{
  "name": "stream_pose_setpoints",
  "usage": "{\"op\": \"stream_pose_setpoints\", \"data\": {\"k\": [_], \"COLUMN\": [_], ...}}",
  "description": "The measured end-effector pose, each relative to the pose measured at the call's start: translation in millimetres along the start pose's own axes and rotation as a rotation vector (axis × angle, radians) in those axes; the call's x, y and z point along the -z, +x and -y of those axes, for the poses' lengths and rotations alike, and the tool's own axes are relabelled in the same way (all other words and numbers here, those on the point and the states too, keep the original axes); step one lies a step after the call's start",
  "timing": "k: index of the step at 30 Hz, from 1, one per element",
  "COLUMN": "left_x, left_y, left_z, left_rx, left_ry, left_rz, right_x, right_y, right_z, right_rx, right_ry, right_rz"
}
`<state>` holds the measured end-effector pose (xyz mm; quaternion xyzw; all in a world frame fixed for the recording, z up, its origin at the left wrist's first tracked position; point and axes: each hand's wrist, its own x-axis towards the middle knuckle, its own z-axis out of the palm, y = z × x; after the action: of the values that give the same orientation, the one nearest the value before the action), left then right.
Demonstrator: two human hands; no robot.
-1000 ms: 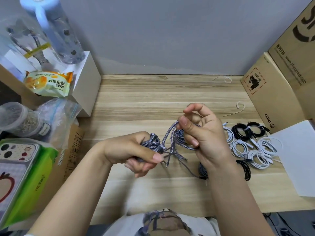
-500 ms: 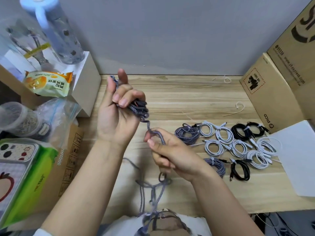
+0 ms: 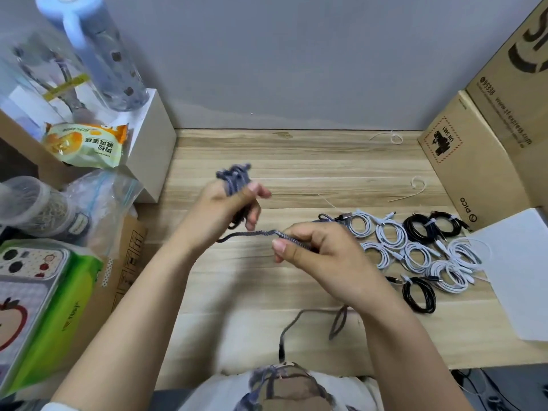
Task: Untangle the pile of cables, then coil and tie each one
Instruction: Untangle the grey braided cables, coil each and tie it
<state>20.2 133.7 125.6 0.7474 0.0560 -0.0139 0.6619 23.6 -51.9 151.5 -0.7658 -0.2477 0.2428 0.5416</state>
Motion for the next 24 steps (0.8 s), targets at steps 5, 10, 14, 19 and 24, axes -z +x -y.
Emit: {"op": "stream_pose_setpoints", "data": {"k": [5, 10, 14, 19, 24], "left_x": [-7.5, 4.3, 3.6, -3.1, 8.4], "left_y": [-14.5, -20.3, -22.4, -21.1, -9.9], "left_z": [-6.2, -3.2, -7.2, -27.4, -43.2], "left_rx": [0.133, 0.182, 0.061, -0.148, -0.11], "left_ry": [0.081, -0.314, -0.689, -1.174, -1.564], "left_rz": [0.519, 0.929, 1.082, 1.001, 0.373], "right_x": [9.4, 16.5, 17.7, 13.1, 9.2], "right_y": [0.1, 2.8, 9.1, 12.6, 5.6], "right_z": [8.8, 7.6, 3.6, -6.5, -9.7], "right_rx": [0.111, 0.109, 0.118, 0.024, -0.072], "right_ry": [-0.06, -0.03, 0.03, -0.1, -0.137], "right_rz": [-0.247, -0.378, -0.338, -0.194, 0.017]}}
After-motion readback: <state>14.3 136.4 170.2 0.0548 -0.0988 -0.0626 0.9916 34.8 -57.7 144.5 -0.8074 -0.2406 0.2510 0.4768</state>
